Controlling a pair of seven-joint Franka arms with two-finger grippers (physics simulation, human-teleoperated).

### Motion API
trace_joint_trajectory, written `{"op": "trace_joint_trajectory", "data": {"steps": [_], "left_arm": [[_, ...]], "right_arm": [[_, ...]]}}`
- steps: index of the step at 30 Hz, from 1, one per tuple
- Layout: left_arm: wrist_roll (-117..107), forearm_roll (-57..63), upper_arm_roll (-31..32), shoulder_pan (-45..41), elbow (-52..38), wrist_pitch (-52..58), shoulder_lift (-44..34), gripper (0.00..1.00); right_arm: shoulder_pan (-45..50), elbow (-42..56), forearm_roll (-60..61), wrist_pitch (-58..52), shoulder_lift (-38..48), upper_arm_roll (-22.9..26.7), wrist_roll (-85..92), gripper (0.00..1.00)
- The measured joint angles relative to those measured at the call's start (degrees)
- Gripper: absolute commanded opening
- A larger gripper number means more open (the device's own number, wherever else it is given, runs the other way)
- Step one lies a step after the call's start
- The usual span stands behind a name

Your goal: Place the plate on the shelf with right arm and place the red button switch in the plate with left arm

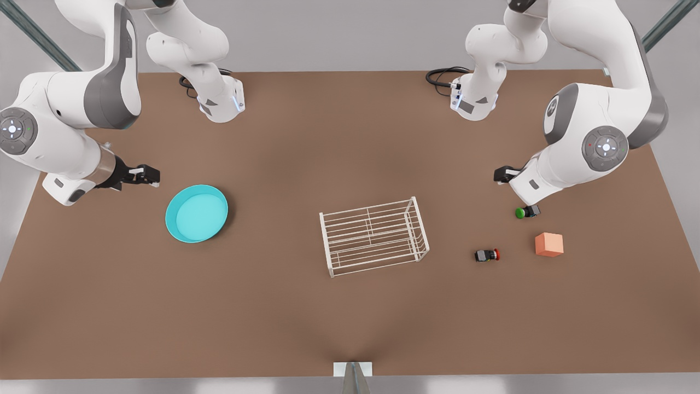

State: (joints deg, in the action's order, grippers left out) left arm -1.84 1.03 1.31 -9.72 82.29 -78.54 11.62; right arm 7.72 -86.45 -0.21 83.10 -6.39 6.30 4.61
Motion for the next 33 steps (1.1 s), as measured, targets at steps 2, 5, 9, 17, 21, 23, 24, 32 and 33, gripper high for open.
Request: {"op": "trace_joint_trajectory", "data": {"steps": [2,5,9,17,21,23,24,32,33], "left_arm": [[-0.06,0.01,0.0,0.05,0.11,-0.19,0.13,1.0],[-0.69,0.09,-0.02,-0.33,1.71,-2.5,2.33,1.0],[-1.56,0.2,-0.03,-0.62,1.89,-5.05,2.93,1.0],[-2.79,0.25,-0.14,-0.62,1.72,-6.66,2.81,1.0],[-3.21,0.25,-0.5,-0.64,1.72,-6.88,2.85,1.0],[-3.4,0.25,-0.59,-0.63,1.75,-6.94,2.92,1.0],[-3.49,0.26,-0.6,-0.63,1.75,-6.96,2.93,1.0],[-4.01,0.32,-0.94,-0.88,1.84,-6.65,2.96,1.0],[-4.06,0.33,-0.95,-0.92,1.85,-6.6,3.0,1.0]], "right_arm": [[-0.08,-0.02,0.03,0.04,-0.11,0.05,0.28,1.0],[-2.66,-0.87,0.33,0.21,-2.97,0.08,1.51,1.0],[-10.28,-3.73,3.23,3.68,-9.24,0.13,3.7,1.0],[-13.03,-17.88,10.11,22.75,-13.73,0.11,12.38,1.0],[-13.62,-24.11,11.04,31.95,-13.76,0.24,19.17,1.0],[-14.22,-27.13,11.19,36.15,-13.79,0.22,22.27,1.0],[-14.61,-28.55,11.28,38.07,-13.8,0.21,23.69,1.0],[-16.21,-34.95,13.3,49.04,-14.25,0.12,32.6,1.0],[-16.23,-35.47,13.79,49.89,-14.28,0.12,33.46,1.0]]}}
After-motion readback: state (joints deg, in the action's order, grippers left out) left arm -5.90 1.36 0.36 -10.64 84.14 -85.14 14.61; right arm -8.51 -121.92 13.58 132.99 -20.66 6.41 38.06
